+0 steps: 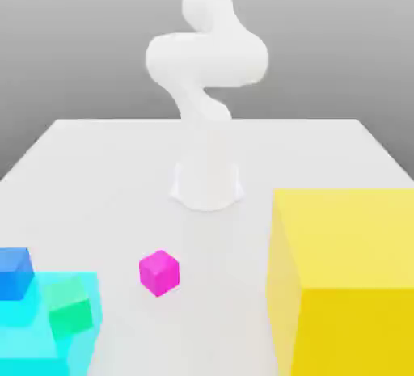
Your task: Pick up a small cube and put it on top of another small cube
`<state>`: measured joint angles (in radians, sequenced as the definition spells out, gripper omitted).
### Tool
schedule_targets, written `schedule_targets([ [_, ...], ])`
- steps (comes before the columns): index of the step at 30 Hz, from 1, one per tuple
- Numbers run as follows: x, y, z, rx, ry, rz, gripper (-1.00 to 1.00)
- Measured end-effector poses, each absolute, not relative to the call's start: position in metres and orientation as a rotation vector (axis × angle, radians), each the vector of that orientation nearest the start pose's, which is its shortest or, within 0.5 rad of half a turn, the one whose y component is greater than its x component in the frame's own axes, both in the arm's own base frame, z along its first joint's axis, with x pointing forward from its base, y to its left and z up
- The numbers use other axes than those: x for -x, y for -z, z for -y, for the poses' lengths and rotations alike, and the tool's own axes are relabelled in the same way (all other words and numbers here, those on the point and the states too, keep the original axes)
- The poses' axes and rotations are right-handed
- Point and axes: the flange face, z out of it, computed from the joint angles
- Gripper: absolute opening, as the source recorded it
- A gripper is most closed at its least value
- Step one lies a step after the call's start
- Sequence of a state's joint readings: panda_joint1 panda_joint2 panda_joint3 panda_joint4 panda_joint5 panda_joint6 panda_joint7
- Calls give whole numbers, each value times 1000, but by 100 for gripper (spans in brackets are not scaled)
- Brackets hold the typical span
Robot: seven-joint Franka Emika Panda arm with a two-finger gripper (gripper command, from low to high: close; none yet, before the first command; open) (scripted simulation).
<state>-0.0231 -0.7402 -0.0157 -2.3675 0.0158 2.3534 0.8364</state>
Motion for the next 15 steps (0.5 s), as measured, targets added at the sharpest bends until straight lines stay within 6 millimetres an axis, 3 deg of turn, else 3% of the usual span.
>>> schedule_targets([
  [4,-404,-562,42,2409,732,-1366,0],
  [8,-411,-462,61,2379,545,-1584,0],
  [12,-392,-361,74,2333,355,-1814,0],
  [15,-359,-284,81,2279,200,-2011,0],
])
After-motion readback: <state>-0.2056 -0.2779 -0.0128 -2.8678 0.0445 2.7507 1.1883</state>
